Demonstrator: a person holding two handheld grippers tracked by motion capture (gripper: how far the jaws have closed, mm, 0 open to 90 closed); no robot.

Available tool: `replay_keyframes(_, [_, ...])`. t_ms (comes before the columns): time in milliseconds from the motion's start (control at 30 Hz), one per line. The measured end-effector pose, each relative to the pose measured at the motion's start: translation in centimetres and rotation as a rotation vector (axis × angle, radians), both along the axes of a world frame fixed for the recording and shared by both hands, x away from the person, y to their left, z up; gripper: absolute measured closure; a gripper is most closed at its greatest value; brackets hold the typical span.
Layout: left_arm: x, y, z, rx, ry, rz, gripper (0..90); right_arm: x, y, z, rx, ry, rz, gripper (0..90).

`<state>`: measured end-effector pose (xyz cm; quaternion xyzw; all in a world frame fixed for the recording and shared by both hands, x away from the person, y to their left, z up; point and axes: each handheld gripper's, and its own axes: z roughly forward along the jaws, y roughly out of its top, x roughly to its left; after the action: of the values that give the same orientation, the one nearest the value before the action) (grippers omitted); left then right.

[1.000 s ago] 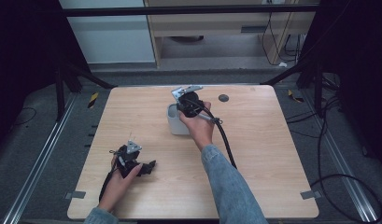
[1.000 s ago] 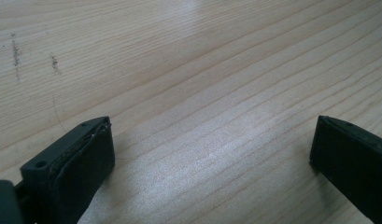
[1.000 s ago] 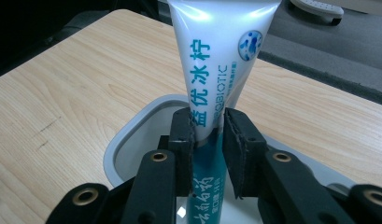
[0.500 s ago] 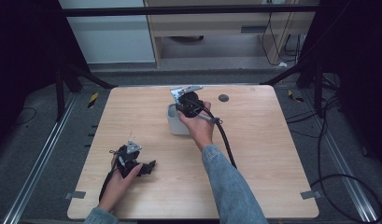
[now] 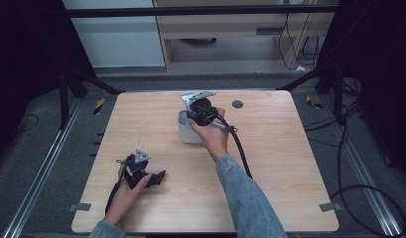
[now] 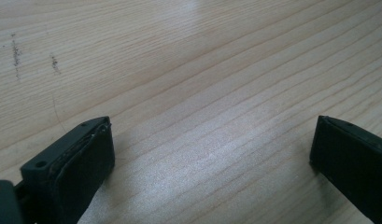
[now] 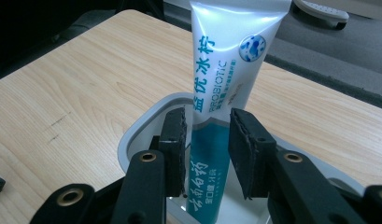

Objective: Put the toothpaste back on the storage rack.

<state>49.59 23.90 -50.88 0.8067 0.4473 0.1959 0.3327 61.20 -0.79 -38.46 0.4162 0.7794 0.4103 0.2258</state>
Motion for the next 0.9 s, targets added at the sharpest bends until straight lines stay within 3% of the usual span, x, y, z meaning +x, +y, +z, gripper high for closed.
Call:
replay_keyframes(333, [0.0,0.0,0.0,-0.001,0.001,0.0,0.0,-0.4,-0.7,0.4,-0.011,-0.019,-0.008,63.9])
replay_keyframes(467, [0.0,0.0,0.0,-0.001,0.0,0.0,0.0,-0.6,-0.9,0.7,-0.012,-0.022,-0.015,56.9])
replay_keyframes(633, [0.0,0.0,0.0,0.001,0.0,-0.001,0.0,-1.0,-0.9,1.0,-0.027,-0.032,-0.007,56.3])
replay_keyframes(900, [0.0,0.0,0.0,0.0,0.0,0.0,0.0,-1.7,-1.5,1.6,-0.029,-0.024,0.017,47.8])
